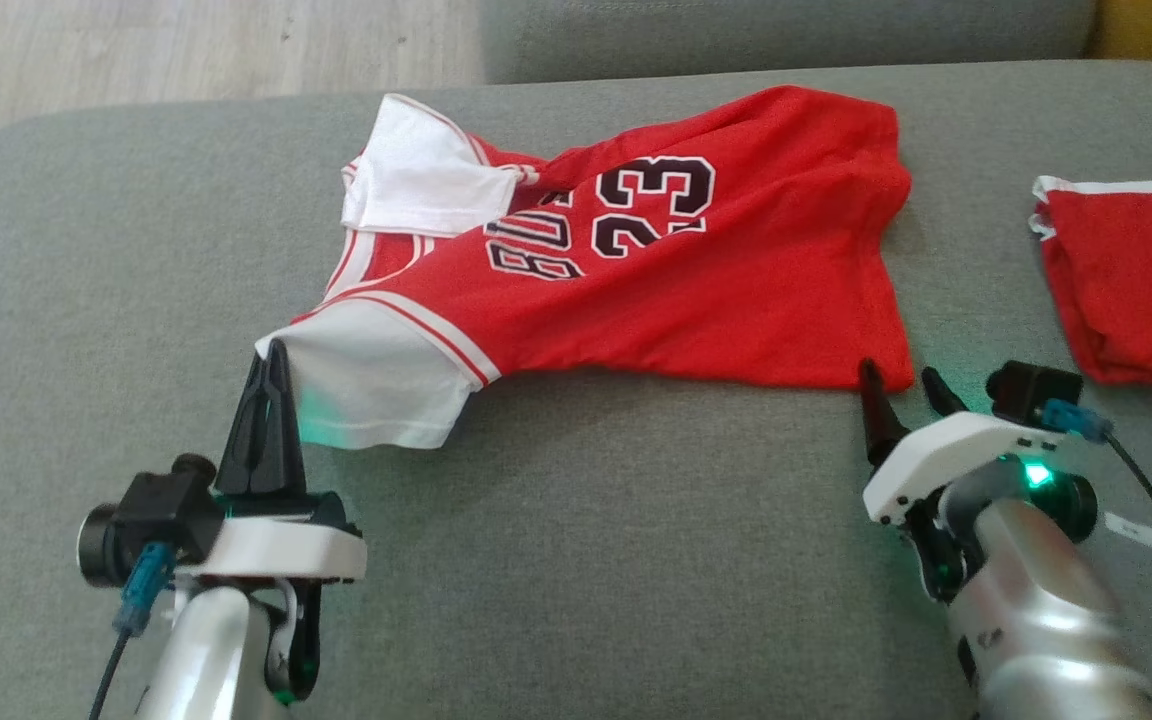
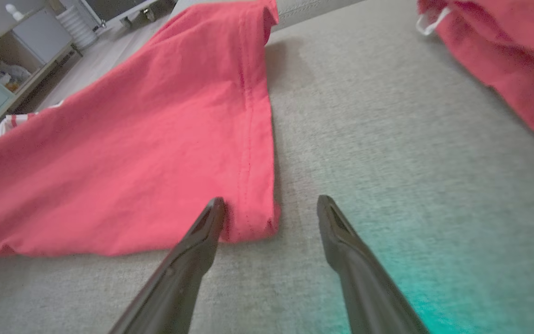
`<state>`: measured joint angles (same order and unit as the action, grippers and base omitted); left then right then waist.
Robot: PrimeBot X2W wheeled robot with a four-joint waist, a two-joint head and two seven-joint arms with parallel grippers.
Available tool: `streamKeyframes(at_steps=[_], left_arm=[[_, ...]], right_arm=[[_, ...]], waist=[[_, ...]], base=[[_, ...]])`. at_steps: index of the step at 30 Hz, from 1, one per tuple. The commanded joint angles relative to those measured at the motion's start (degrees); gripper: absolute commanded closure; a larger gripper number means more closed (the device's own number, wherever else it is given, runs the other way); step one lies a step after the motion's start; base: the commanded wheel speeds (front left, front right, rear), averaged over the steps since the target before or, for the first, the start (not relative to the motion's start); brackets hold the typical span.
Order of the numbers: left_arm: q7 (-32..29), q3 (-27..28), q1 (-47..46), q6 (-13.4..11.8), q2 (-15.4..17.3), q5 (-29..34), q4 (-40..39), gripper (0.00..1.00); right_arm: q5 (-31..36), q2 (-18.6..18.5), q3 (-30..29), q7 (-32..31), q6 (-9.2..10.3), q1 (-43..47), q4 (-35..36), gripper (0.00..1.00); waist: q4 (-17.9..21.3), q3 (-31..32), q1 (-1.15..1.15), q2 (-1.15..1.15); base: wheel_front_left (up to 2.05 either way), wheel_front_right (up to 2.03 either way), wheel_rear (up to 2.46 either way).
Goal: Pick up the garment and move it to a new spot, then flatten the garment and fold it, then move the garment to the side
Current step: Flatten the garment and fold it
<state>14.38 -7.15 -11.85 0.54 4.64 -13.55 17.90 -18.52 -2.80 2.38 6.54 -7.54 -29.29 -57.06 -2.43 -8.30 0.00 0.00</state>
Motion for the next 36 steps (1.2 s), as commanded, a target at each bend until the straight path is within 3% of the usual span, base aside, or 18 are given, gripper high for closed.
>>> streamKeyframes(at_steps=[1, 7, 9, 10, 16, 23, 36], left_arm=[[0.6, 2.0, -2.7, 0.1, 0.4, 0.5, -2.5, 1.00], [0.6, 2.4, -2.5, 0.4, 0.0, 1.0, -3.6, 1.00], [0.6, 2.7, -2.4, 0.4, -0.1, 1.0, -3.4, 1.00], [0.6, 2.9, -2.4, 0.3, -0.1, 1.1, -3.3, 1.00], [0.6, 5.2, -2.4, 0.0, 0.6, 0.4, -2.2, 1.00], [0.6, 7.4, -3.7, 0.6, 1.6, -1.3, -4.1, 1.00], [-1.4, 10.2, -8.9, 0.7, 2.4, -6.0, -14.8, 1.00]], right_arm=[[0.5, -0.1, 2.0, 0.5, 0.05, -2.8, -0.1, 0.00], [-0.8, -0.1, 5.6, 1.3, 0.05, -5.9, -7.3, 0.00], [-1.6, -0.1, 6.9, 1.8, 0.05, -6.7, -8.6, 0.89], [-1.9, -0.1, 7.5, 2.5, 0.05, -7.1, -8.9, 1.00], [-3.4, -0.1, 9.4, 7.2, 0.05, -9.0, -7.7, 1.00], [-3.4, -0.1, 10.5, 8.4, 0.05, -9.8, 0.7, 1.00], [3.4, -3.2, 7.0, 7.9, 0.05, -6.3, 26.0, 1.00]], waist=[[-0.6, -0.3, 0.00, 0.00], [-1.2, -0.8, 0.00, 0.00], [-1.2, -0.9, 0.00, 0.00], [-1.1, -0.8, 0.00, 0.00], [0.7, 0.7, 0.00, 0.00], [3.3, 3.0, 0.00, 0.00], [6.7, 7.6, 0.00, 0.00]], base=[[0.00, 0.00, 0.00], [0.00, 0.00, 0.00], [0.00, 0.00, 0.00], [0.00, 0.00, 0.00], [0.00, 0.00, 0.00], [0.00, 0.00, 0.00], [0.00, 0.00, 0.00]])
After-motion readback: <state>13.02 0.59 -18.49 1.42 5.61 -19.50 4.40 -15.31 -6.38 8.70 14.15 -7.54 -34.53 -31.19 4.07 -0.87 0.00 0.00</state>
